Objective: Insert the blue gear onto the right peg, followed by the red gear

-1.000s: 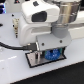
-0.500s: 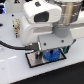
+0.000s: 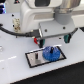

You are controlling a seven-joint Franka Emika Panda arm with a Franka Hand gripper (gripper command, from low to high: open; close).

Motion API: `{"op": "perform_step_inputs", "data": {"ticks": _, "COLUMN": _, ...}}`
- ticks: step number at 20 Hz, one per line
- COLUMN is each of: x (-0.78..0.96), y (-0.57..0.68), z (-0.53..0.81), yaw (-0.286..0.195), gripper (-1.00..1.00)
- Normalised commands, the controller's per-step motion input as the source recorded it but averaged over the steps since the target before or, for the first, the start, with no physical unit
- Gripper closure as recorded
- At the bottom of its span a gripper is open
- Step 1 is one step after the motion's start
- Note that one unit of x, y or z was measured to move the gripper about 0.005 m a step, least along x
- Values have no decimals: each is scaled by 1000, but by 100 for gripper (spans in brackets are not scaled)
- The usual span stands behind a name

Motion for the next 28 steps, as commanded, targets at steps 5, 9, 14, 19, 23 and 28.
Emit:
{"op": "perform_step_inputs", "data": {"ticks": 5, "x": -570, "y": -2, "z": 28, "yaw": 0, "gripper": -100}}
{"op": "perform_step_inputs", "data": {"ticks": 9, "x": -563, "y": -59, "z": -85, "yaw": 0, "gripper": -100}}
{"op": "perform_step_inputs", "data": {"ticks": 14, "x": -478, "y": -60, "z": -190, "yaw": 0, "gripper": -100}}
{"op": "perform_step_inputs", "data": {"ticks": 19, "x": -299, "y": -49, "z": -197, "yaw": 0, "gripper": -100}}
{"op": "perform_step_inputs", "data": {"ticks": 23, "x": -93, "y": -150, "z": -65, "yaw": 0, "gripper": -100}}
{"op": "perform_step_inputs", "data": {"ticks": 28, "x": -16, "y": -225, "z": -26, "yaw": 0, "gripper": -100}}
